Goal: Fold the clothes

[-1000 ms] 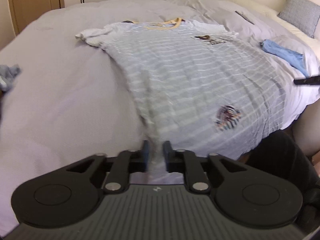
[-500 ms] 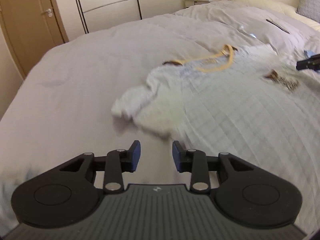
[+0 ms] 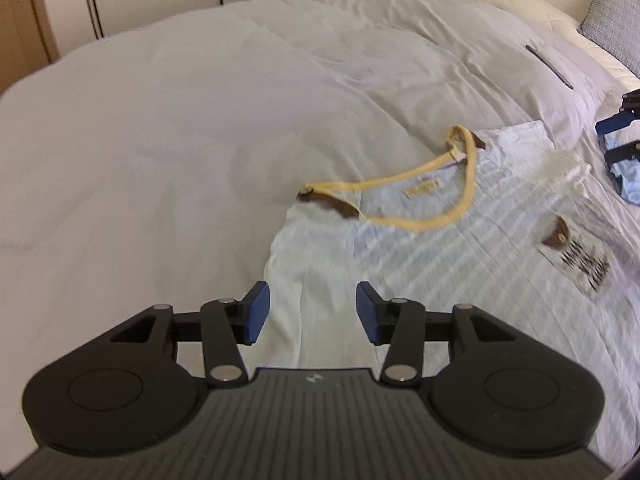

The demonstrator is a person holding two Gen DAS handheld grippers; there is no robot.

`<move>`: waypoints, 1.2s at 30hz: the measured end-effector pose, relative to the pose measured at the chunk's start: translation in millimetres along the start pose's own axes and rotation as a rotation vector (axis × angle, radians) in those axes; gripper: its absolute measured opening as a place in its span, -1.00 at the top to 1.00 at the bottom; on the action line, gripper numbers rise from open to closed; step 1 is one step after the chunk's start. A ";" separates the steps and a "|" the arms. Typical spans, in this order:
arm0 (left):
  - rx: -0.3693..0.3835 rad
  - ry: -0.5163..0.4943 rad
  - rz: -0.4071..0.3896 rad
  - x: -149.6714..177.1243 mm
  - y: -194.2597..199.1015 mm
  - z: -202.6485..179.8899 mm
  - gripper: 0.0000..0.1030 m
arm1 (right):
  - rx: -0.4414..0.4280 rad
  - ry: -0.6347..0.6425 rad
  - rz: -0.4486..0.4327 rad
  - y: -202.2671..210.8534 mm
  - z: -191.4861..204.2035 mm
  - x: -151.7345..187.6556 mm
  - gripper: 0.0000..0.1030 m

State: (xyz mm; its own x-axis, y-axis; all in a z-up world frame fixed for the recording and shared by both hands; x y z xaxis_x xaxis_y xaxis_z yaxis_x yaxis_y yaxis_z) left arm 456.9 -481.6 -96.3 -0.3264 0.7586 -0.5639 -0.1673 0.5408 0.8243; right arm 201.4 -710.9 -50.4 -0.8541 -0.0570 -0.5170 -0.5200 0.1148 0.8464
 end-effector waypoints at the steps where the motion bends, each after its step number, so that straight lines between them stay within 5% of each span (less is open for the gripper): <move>1: 0.001 -0.005 0.009 -6.0 -12.0 2.6 0.18 | -0.011 0.018 0.013 -10.6 -5.5 -5.3 0.07; 12: 0.062 0.021 0.168 -8.9 -98.1 29.4 0.33 | -0.149 0.177 0.114 -148.4 -77.7 -32.8 -0.01; 19: 0.058 -0.045 0.174 -6.4 -96.4 19.2 0.88 | -0.297 0.158 0.152 -194.0 -101.5 -35.3 0.00; 20: 0.055 -0.058 0.176 -6.1 -96.0 17.1 0.91 | -0.327 0.140 0.168 -195.1 -102.9 -35.5 0.13; 21: 0.052 -0.071 0.177 -5.8 -95.6 14.9 0.95 | -0.357 0.122 0.183 -196.2 -104.2 -35.7 0.68; 22: 0.038 -0.085 0.172 -5.9 -93.1 11.8 0.96 | -0.377 0.109 0.193 -196.1 -105.3 -36.2 1.00; 36: -0.139 -0.101 -0.084 -64.7 -3.9 9.5 0.97 | -0.153 0.135 -0.091 -87.1 -125.4 -104.7 1.00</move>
State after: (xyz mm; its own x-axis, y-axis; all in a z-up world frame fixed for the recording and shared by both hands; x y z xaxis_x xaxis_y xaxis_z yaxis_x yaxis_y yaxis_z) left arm 487.5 -529.4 -63.5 -0.2122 0.7494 -0.6272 -0.3190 0.5536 0.7693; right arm 334.7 -839.3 -54.0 -0.7919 -0.1938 -0.5791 -0.5819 -0.0482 0.8118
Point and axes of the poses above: each gripper's, at about its wrist camera, not at the fingertips, and y roughly against the way its jaws point, z to its left, x to its underside, the point moved 3 cm from there along -y, roughly the way its jaws point, and after that the axes turned 2 degrees about y, right-handed, at the moved point
